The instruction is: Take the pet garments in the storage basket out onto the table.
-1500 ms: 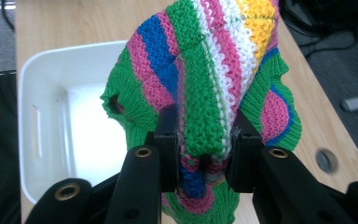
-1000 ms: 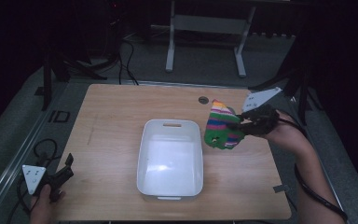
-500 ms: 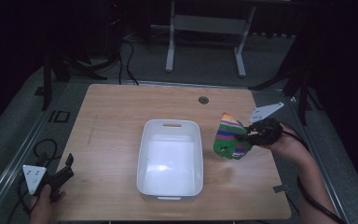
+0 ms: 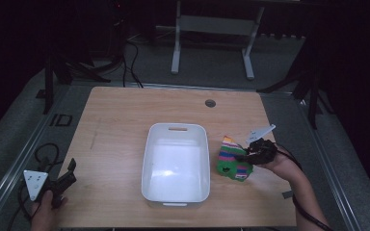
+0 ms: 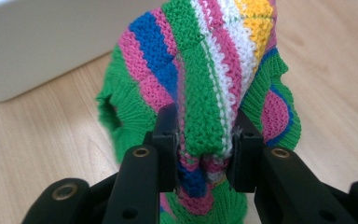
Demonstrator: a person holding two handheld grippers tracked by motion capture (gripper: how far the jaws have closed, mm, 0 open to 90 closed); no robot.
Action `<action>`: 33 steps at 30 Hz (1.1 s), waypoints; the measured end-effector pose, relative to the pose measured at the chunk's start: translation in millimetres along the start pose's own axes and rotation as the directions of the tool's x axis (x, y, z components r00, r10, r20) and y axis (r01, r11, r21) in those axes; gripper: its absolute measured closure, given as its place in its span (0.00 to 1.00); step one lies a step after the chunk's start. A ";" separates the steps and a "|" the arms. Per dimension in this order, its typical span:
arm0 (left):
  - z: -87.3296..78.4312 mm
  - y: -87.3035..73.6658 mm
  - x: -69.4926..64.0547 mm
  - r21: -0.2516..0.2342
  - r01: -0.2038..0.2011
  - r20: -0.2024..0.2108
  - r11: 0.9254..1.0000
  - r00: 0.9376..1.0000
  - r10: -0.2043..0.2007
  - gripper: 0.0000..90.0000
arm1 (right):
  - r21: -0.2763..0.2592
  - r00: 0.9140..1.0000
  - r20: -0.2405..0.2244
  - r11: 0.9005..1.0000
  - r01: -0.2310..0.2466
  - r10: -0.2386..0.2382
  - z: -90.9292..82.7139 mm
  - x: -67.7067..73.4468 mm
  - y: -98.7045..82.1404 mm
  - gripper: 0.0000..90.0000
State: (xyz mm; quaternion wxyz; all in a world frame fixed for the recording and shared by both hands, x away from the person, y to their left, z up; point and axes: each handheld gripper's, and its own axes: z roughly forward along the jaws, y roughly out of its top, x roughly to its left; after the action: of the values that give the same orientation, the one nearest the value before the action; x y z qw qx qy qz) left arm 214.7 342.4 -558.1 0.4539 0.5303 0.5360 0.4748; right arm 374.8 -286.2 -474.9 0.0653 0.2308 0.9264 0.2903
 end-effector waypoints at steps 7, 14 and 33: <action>-0.3 -0.1 -0.4 -0.001 -0.002 -0.001 1.000 1.000 0.002 0.16 | 0.023 1.000 -0.006 1.000 -0.003 0.003 23.7 -1.4 -9.3 0.77; -0.9 -0.1 -0.5 -0.001 -0.004 -0.001 1.000 1.000 0.004 0.16 | -0.006 0.999 -0.041 0.999 -0.032 0.032 42.8 -2.0 -16.6 0.76; -0.6 -0.1 0.1 -0.001 0.003 -0.002 1.000 1.000 -0.003 0.16 | -0.111 1.000 -0.004 0.994 -0.021 0.021 0.0 3.9 -0.6 0.19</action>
State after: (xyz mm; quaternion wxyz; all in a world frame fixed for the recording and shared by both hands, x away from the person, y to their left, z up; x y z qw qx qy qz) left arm 214.1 342.5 -558.1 0.4543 0.5291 0.5369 0.4748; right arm 371.1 -284.9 -475.2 0.0737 0.2360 0.9065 0.3422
